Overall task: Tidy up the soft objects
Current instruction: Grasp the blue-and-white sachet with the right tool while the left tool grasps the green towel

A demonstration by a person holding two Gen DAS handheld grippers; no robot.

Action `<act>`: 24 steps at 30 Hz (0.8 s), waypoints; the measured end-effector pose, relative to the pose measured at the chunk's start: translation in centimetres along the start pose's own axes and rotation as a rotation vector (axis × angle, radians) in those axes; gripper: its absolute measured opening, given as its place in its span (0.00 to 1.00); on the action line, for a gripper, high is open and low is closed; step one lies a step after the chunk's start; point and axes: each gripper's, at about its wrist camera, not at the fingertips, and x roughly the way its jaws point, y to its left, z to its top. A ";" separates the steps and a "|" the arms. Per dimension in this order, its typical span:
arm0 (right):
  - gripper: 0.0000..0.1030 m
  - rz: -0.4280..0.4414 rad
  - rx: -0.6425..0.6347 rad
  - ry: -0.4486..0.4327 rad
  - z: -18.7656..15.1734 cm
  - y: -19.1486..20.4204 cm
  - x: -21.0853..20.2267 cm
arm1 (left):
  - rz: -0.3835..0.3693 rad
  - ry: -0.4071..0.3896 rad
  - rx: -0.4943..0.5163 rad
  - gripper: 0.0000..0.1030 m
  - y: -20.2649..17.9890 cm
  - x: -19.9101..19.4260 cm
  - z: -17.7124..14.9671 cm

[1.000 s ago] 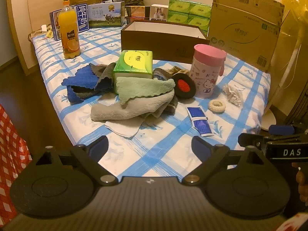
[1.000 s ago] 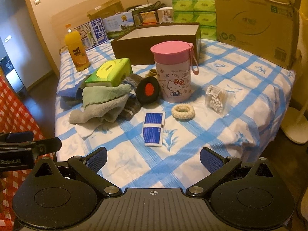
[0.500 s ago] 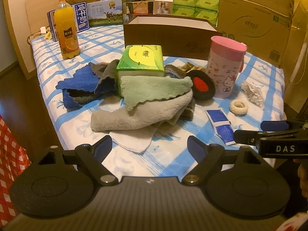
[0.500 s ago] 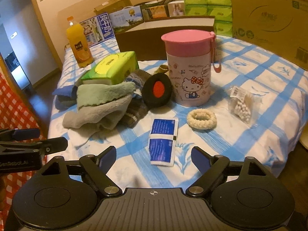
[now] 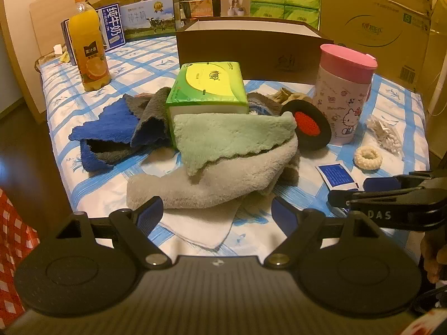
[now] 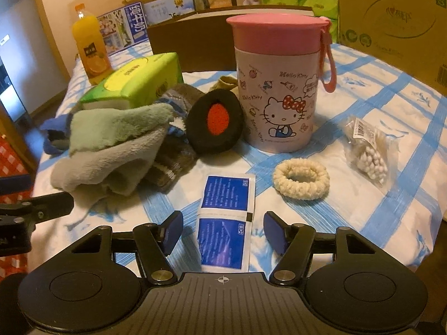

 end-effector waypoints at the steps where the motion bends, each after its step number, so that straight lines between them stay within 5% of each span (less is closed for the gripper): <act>1: 0.62 -0.013 -0.008 0.000 0.0 0.1 0.3 | 0.002 0.000 0.004 0.81 0.0 0.2 0.0; 7: 0.55 -0.076 -0.090 -0.024 -0.3 1.4 1.1 | 0.004 0.001 0.016 0.80 0.0 0.9 0.1; 15: 0.17 -0.039 -0.125 -0.027 -0.5 2.0 0.9 | 0.011 -0.021 0.061 0.80 -0.7 1.3 0.2; 20: 0.17 -0.029 -0.071 -0.033 -0.1 0.8 -0.5 | 0.019 -0.038 0.110 0.79 -1.3 1.7 0.3; 24: 0.17 -0.019 -0.027 -0.035 0.5 -0.2 -1.5 | 0.012 -0.036 0.151 0.66 -1.9 2.7 0.5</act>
